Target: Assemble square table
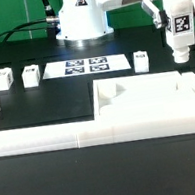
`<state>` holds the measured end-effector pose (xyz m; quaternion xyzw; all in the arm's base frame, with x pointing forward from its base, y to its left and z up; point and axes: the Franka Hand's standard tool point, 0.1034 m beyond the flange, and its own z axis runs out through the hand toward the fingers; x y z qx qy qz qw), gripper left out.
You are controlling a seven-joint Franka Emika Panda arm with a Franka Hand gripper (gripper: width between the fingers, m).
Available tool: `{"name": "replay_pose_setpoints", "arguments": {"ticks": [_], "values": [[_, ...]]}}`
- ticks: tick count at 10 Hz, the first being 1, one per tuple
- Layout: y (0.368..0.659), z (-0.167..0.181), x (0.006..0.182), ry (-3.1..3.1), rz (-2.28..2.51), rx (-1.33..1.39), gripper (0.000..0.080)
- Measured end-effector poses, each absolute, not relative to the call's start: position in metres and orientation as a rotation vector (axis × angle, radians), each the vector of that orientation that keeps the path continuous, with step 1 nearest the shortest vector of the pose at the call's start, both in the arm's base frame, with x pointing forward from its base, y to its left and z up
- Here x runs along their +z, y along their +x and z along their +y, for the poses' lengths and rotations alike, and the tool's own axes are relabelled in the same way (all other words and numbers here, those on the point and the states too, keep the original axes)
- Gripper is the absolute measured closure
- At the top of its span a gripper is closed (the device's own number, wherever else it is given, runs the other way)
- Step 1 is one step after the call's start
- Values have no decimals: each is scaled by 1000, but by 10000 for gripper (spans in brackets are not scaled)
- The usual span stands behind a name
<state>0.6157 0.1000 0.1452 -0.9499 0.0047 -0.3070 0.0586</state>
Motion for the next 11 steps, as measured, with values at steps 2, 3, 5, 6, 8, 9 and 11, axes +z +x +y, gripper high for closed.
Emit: {"name": "replay_pose_setpoints", "arguments": {"ticks": [2,3,5,6,8,9,11], "values": [[616,99,144,-2882,10,-923,511],[619,100,138,-2896,28,-876,511],[623,101,121,-2919,21,-835,511],[621,103,113,-2914,19,-859,511],[621,102,113,-2916,19,-853,511],[620,102,112,-2917,19,-851,511],[619,105,111,-2910,47,-845,511]]}}
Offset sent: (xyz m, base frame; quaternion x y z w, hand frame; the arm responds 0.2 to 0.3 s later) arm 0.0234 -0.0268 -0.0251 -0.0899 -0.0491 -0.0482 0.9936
